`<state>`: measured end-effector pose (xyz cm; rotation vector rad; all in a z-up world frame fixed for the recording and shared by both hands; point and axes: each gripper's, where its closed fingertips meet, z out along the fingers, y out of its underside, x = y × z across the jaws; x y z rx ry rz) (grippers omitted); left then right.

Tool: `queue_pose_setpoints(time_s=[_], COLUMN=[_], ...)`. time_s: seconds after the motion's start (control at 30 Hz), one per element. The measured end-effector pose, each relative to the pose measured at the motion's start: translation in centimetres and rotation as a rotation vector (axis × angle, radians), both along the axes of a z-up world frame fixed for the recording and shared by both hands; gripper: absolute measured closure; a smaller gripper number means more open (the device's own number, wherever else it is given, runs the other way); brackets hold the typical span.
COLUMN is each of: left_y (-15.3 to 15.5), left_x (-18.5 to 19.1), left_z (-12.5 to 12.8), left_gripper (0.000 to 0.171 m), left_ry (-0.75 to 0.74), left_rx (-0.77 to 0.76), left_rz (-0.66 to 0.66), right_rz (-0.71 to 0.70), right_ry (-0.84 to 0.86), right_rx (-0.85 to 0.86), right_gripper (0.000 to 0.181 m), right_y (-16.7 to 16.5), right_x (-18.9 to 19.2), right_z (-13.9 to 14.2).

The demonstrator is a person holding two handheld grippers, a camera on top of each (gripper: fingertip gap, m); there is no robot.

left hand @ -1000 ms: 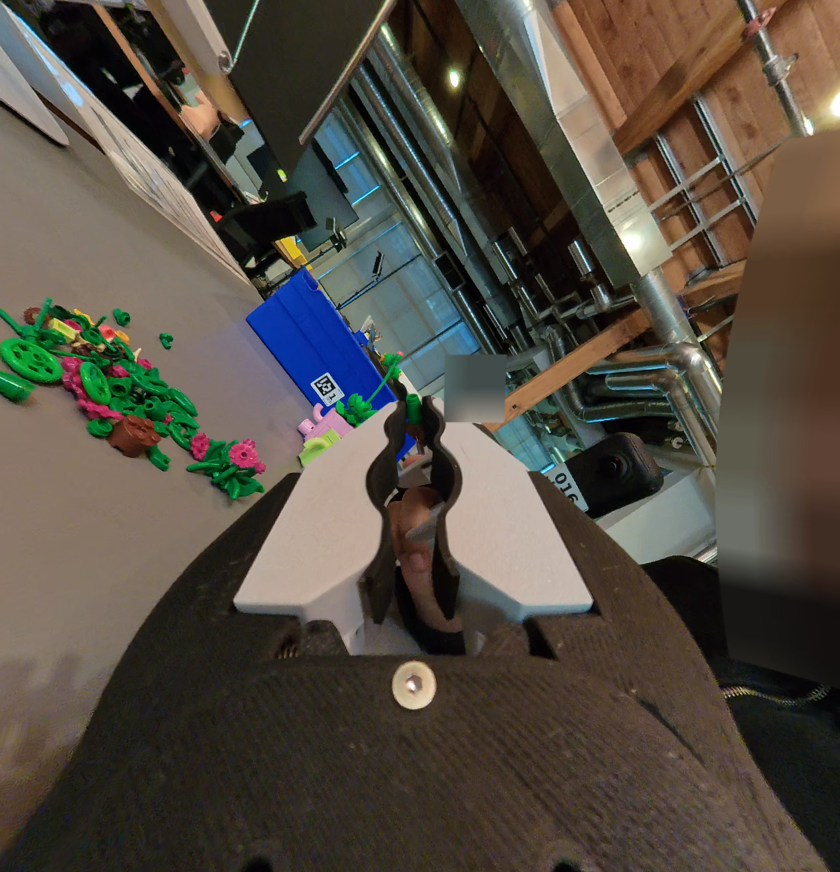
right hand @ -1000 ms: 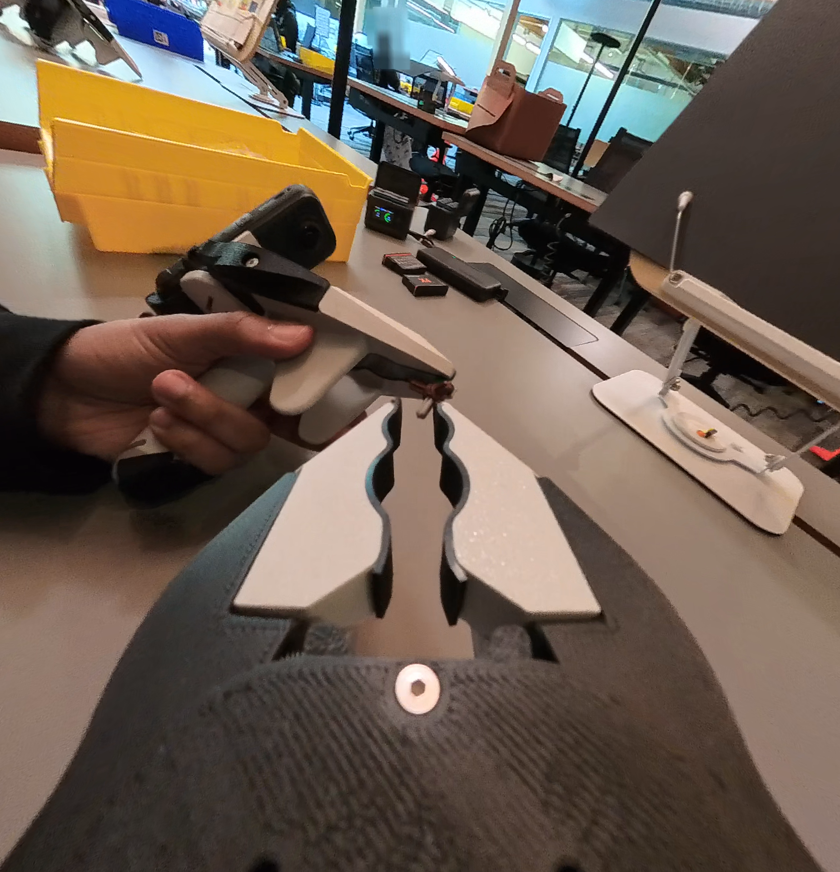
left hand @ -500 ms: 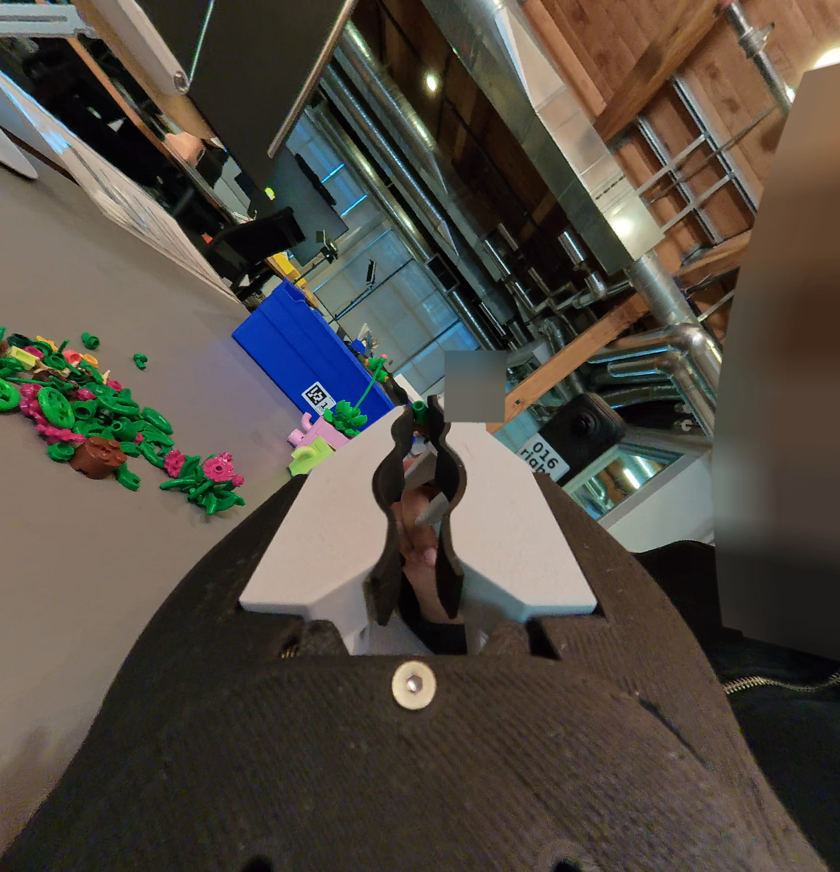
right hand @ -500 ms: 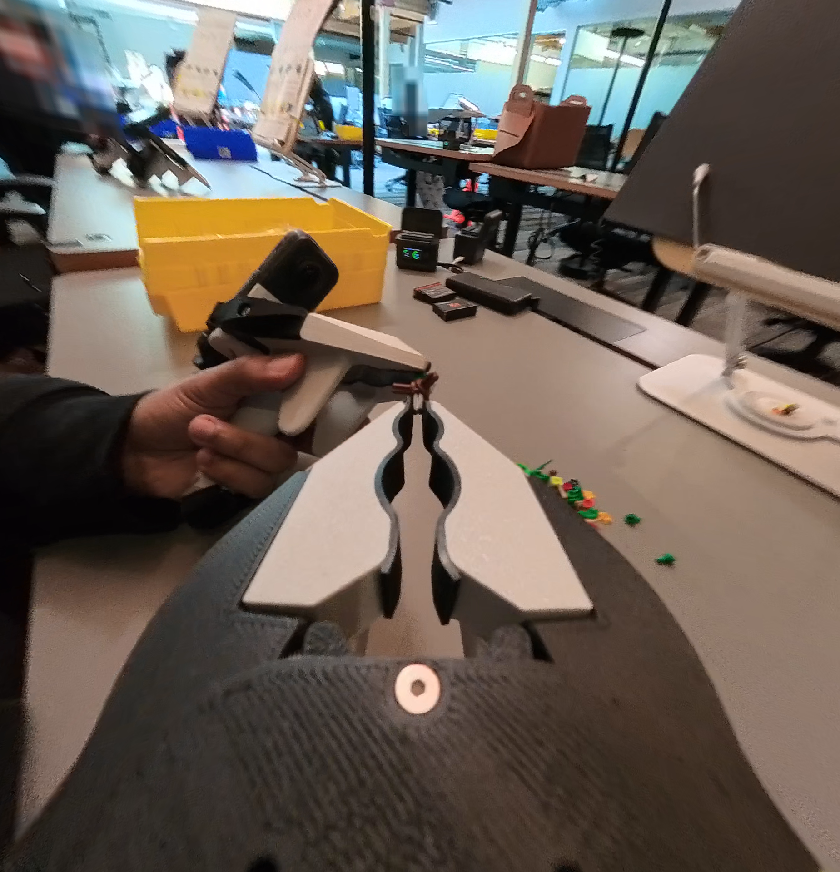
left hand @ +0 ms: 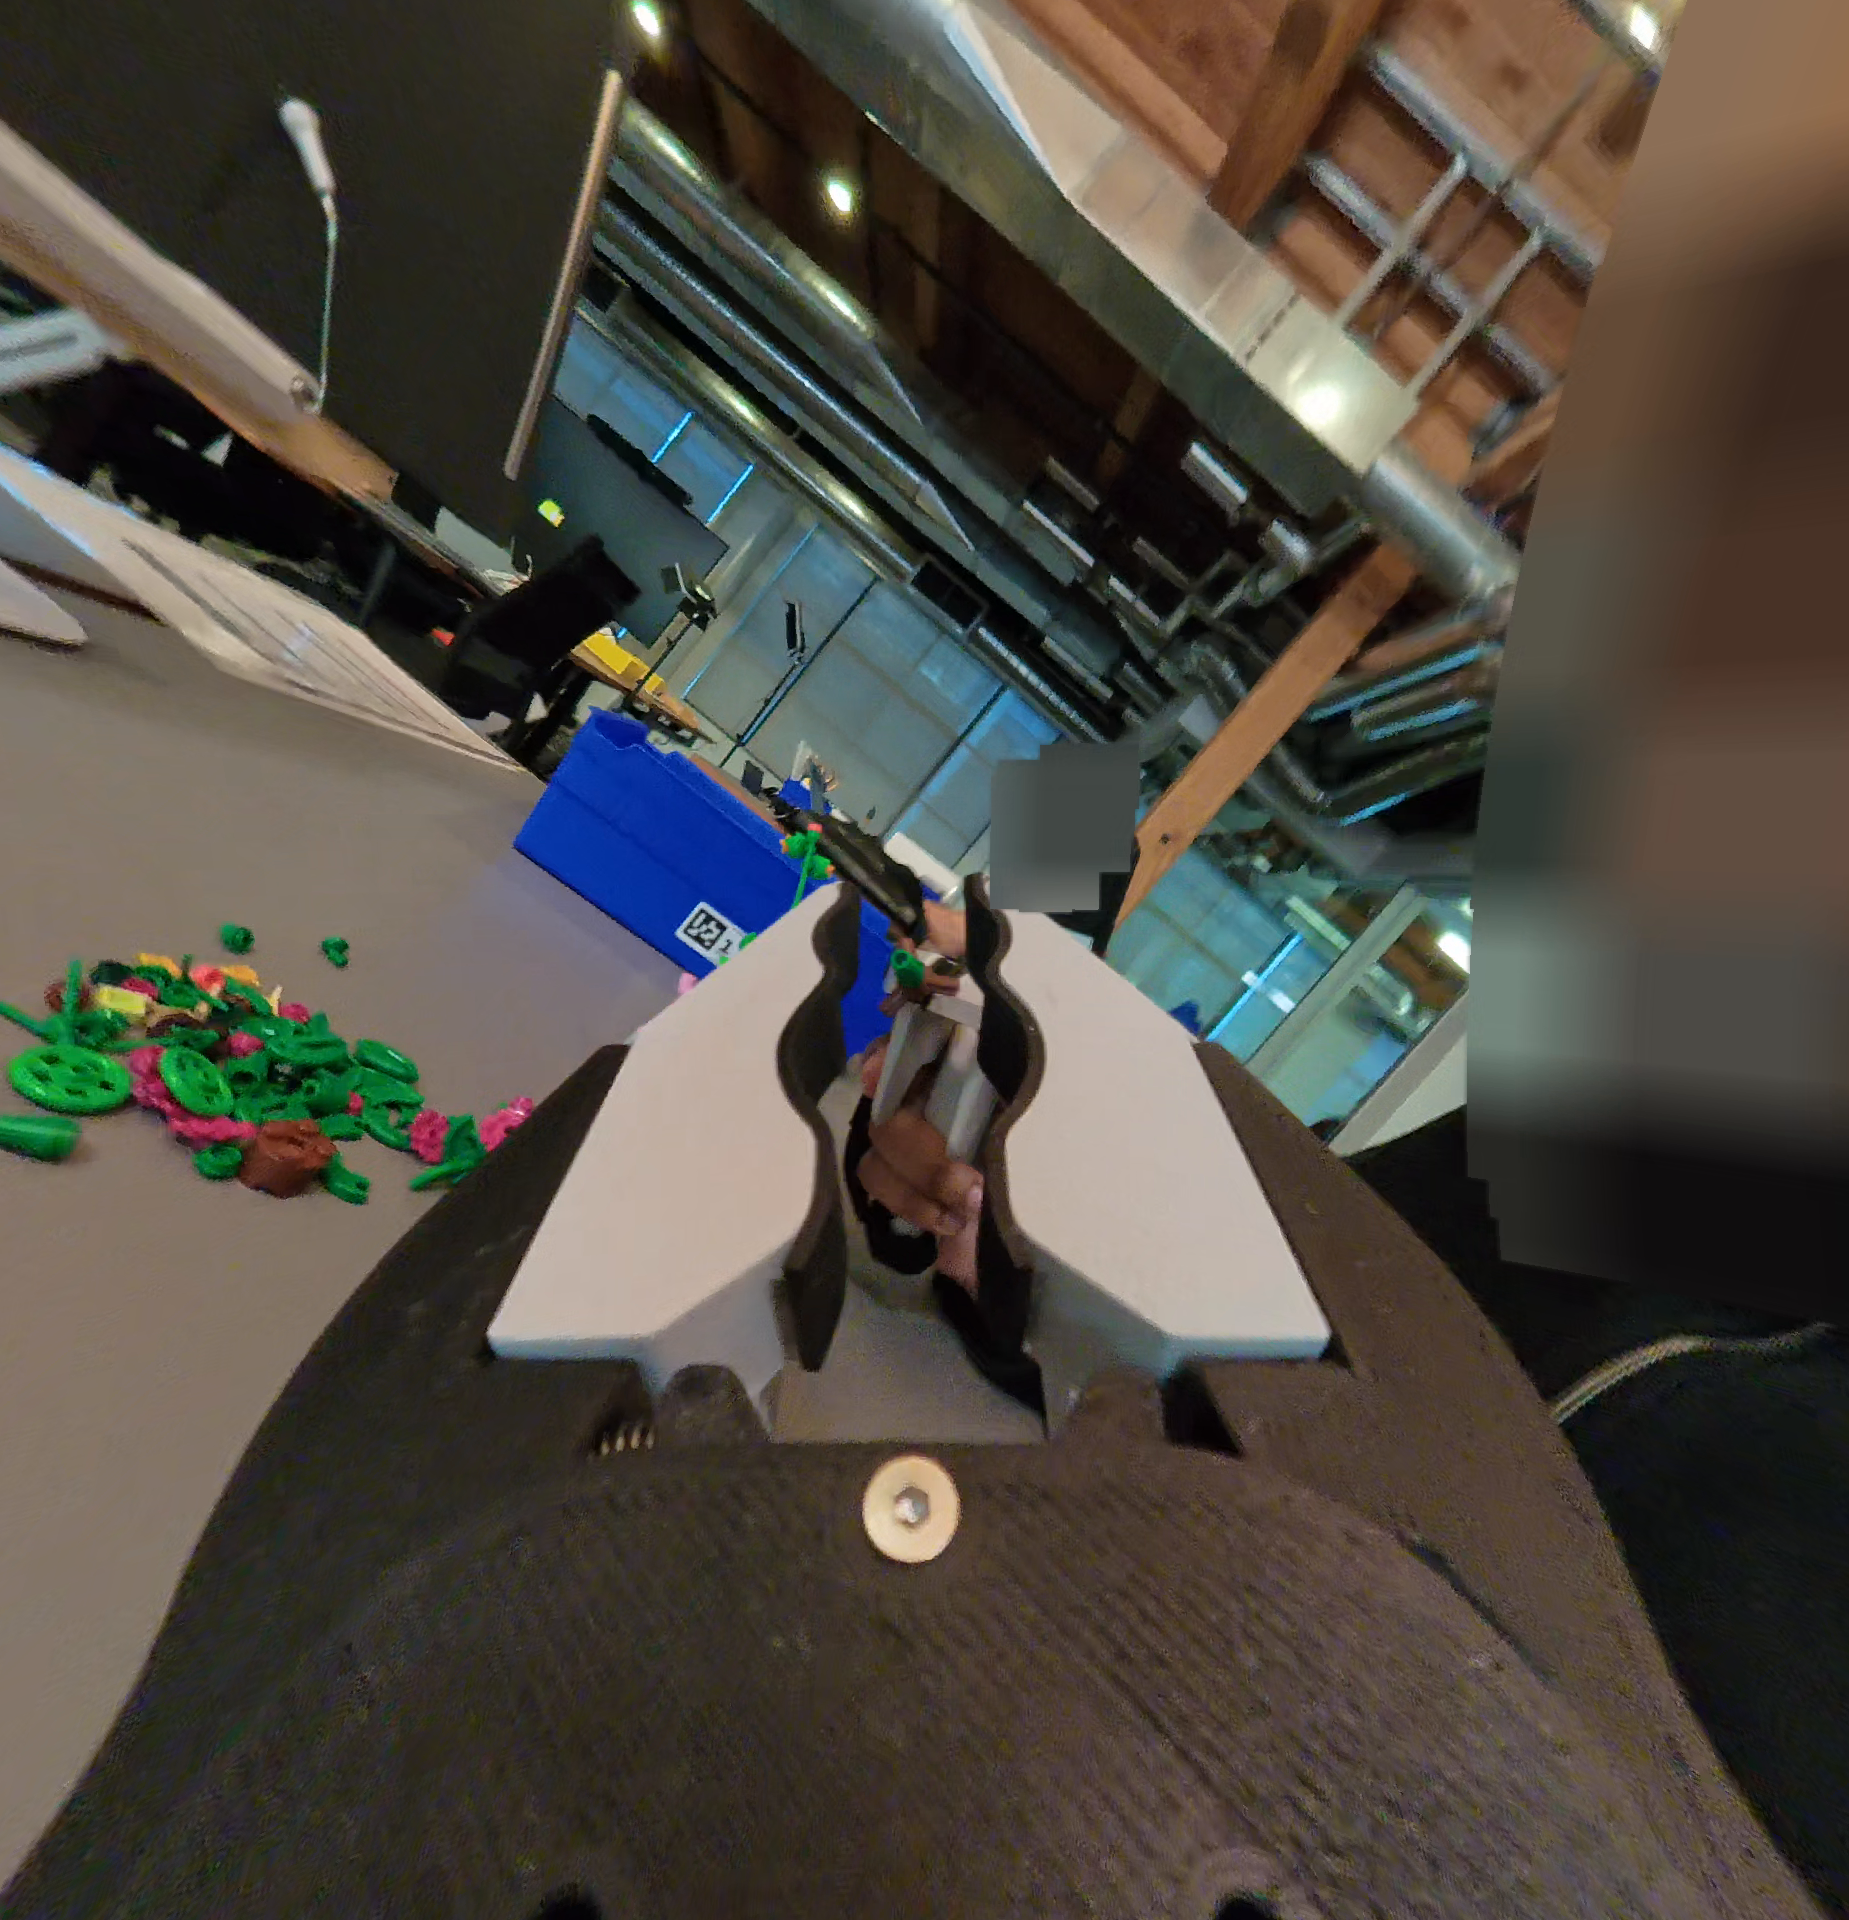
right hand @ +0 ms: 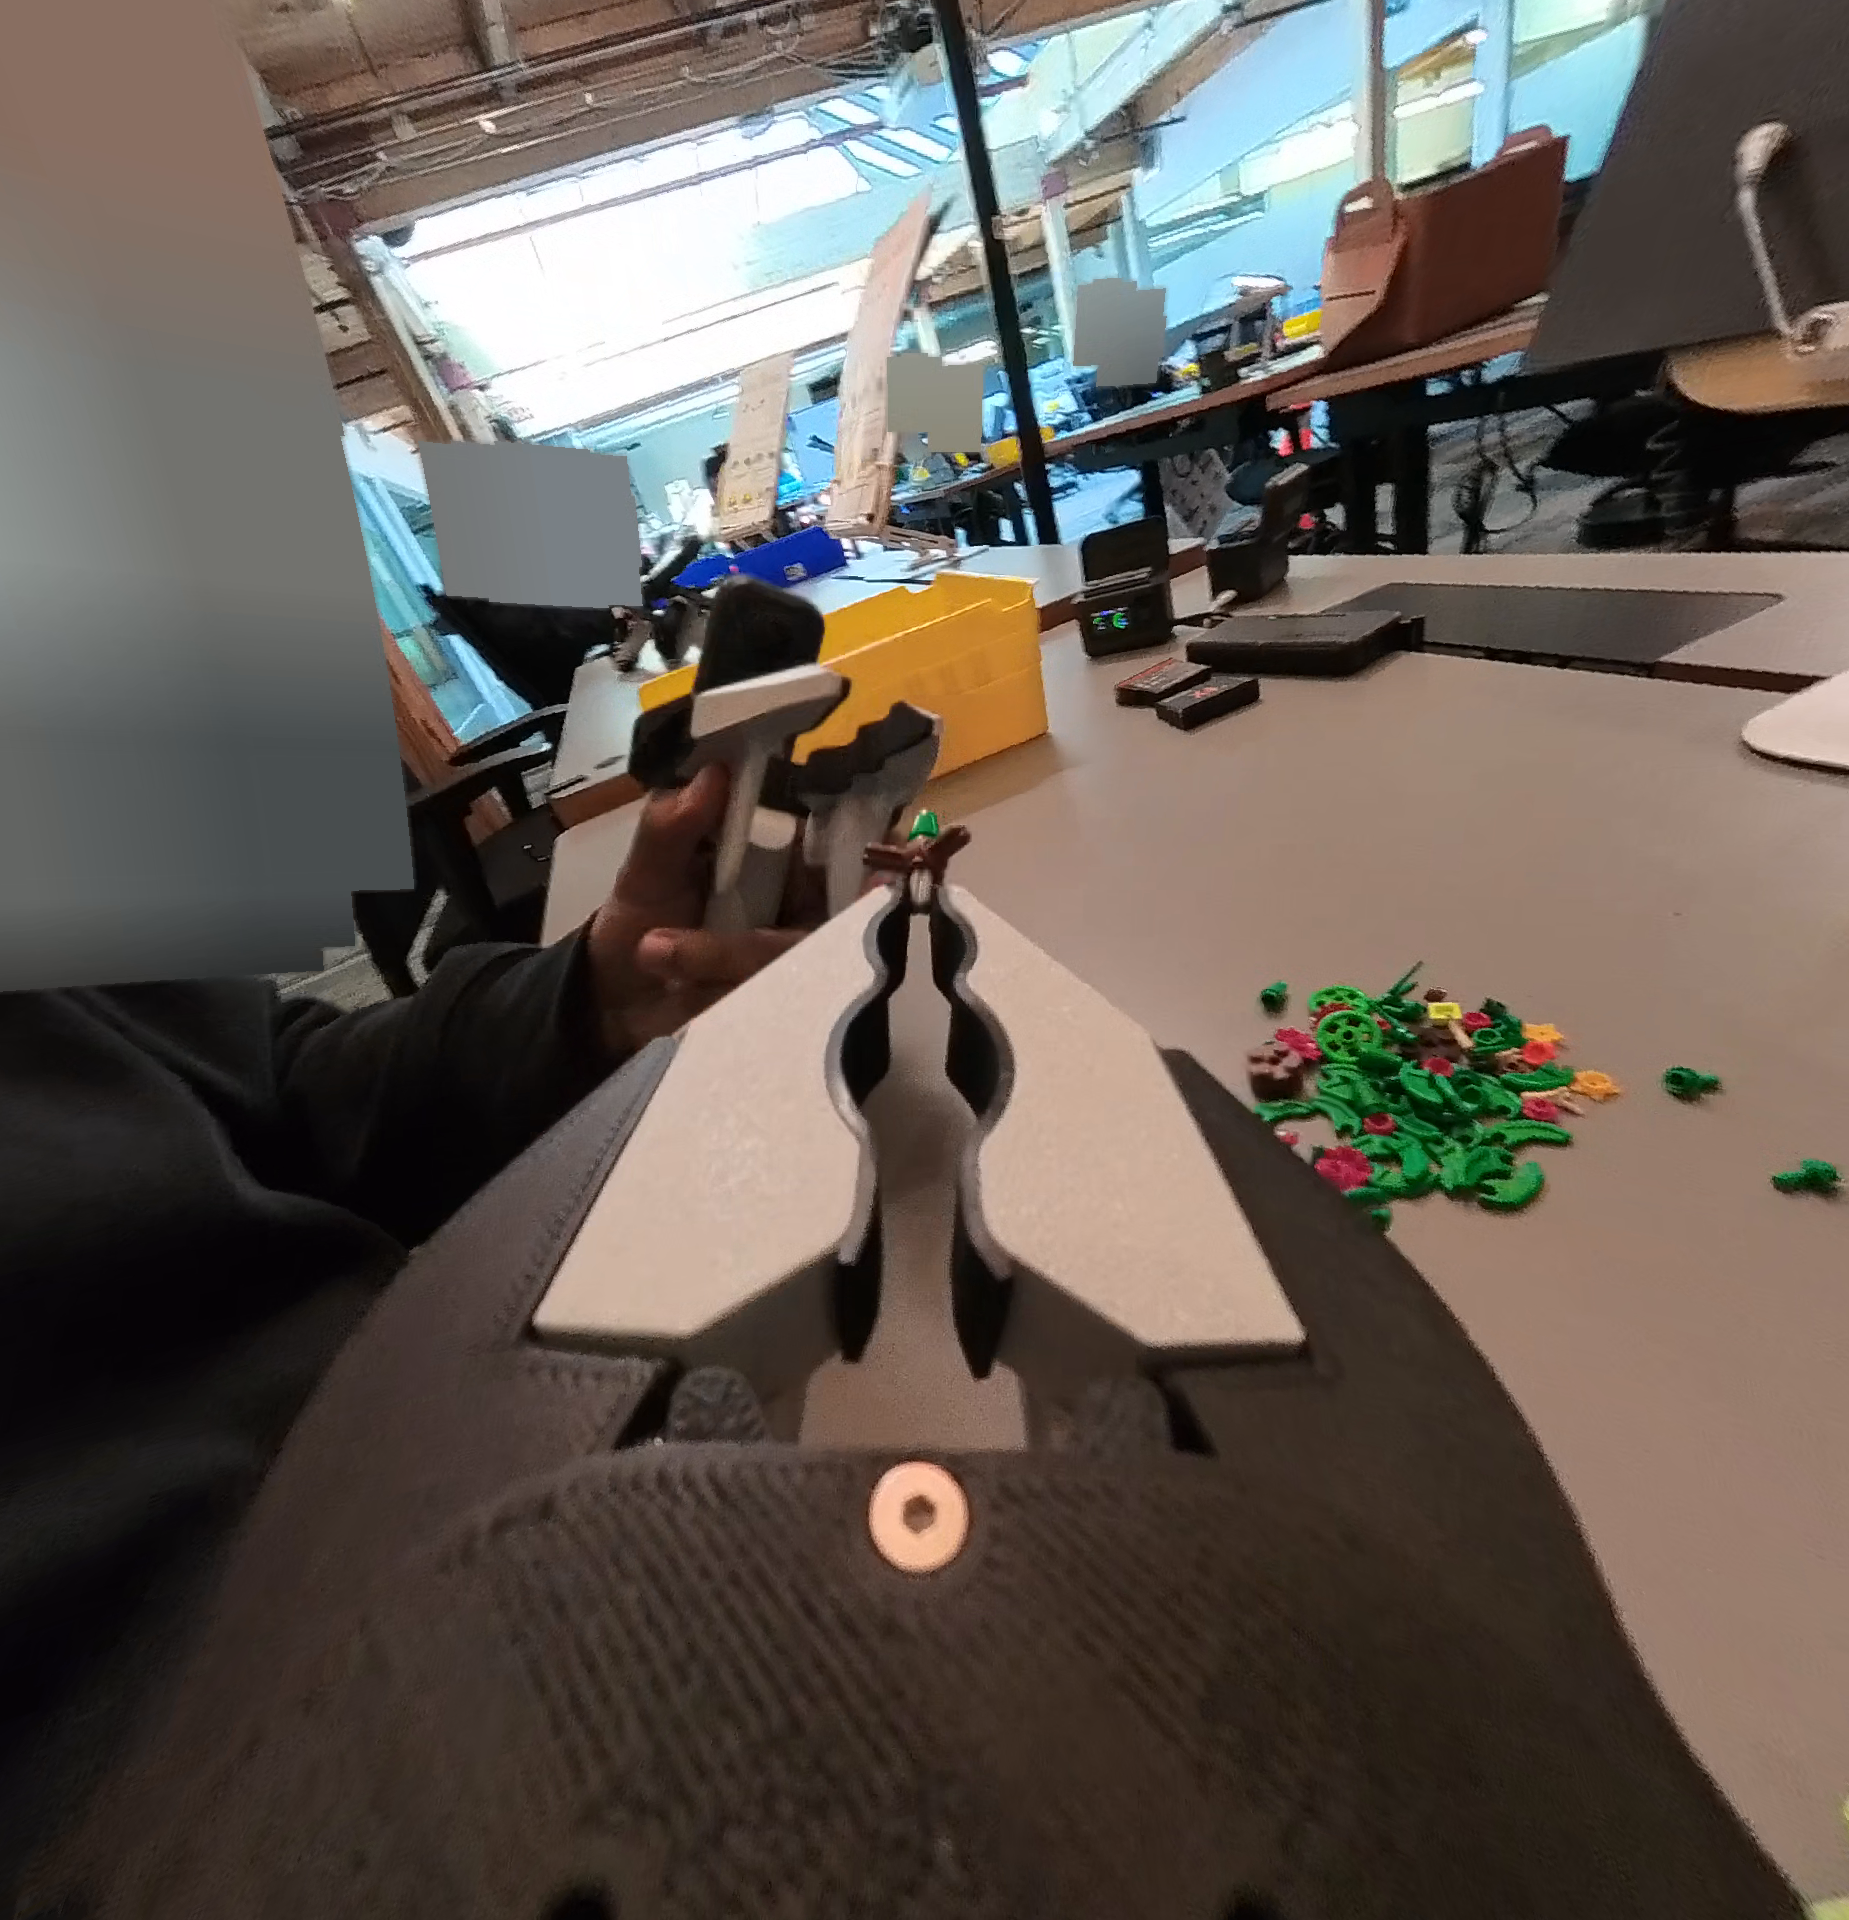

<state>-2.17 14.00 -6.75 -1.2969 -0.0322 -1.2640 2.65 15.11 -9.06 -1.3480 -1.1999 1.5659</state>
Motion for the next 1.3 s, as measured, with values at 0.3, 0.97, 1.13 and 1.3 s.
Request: queue_pose_setpoints(time_s=[0.3,0.97,1.13,1.3], left_y=[-0.2,-0.8,-1.9,-3.3], left_x=[4.6,6.1,6.5,7.0], left_z=[-6.6,-7.5,-5.5,-3.5], left_gripper=[0.146,0.144,0.145,0.156], left_ry=[0.654,0.742,0.608,0.469], left_rx=[-0.093,-0.093,-0.037,0.024], left_rz=[-0.007,-0.058,-0.131,-0.236], right_rz=[-0.065,0.060,0.146,0.338], right_ry=[-0.079,-0.158,-0.141,-0.068], right_rx=[0.152,0.175,0.087,-0.050], right_gripper=[0.179,0.179,0.179,0.180], right_y=[0.8,-1.2,-2.1,-4.4], right_x=[2.3,1.3,1.4,2.2], right_z=[-2.4,-4.0,-3.8,-2.4])
